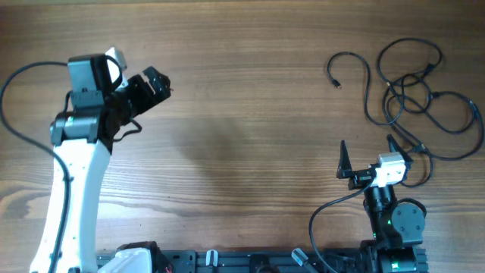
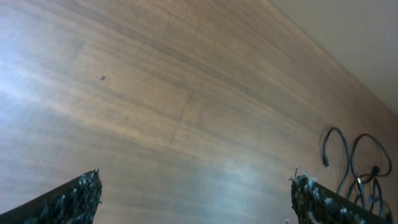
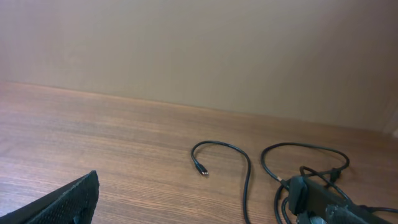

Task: Untangle cables

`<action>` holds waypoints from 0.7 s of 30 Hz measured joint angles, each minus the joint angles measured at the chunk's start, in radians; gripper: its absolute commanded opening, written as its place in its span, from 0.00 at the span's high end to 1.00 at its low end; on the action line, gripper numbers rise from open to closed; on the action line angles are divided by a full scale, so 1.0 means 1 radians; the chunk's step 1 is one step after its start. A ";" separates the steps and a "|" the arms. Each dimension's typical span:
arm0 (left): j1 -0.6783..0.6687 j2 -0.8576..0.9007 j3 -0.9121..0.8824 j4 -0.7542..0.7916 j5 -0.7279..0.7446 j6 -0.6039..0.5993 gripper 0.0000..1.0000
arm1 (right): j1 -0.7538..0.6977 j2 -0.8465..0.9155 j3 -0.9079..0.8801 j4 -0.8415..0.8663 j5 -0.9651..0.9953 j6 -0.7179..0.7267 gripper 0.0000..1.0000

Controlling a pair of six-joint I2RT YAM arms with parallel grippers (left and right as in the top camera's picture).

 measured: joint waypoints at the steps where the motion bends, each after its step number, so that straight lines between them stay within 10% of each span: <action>1: 0.000 -0.008 0.000 -0.005 -0.006 0.000 0.00 | 0.000 0.000 0.000 0.000 0.000 0.000 0.00; 8: 0.000 -0.026 -0.161 0.154 -0.035 0.000 0.00 | 0.000 0.000 0.000 0.000 0.000 0.000 0.00; 21: 0.000 -0.116 -0.794 0.912 0.022 0.000 0.00 | 0.000 0.000 0.000 0.000 0.000 0.000 0.00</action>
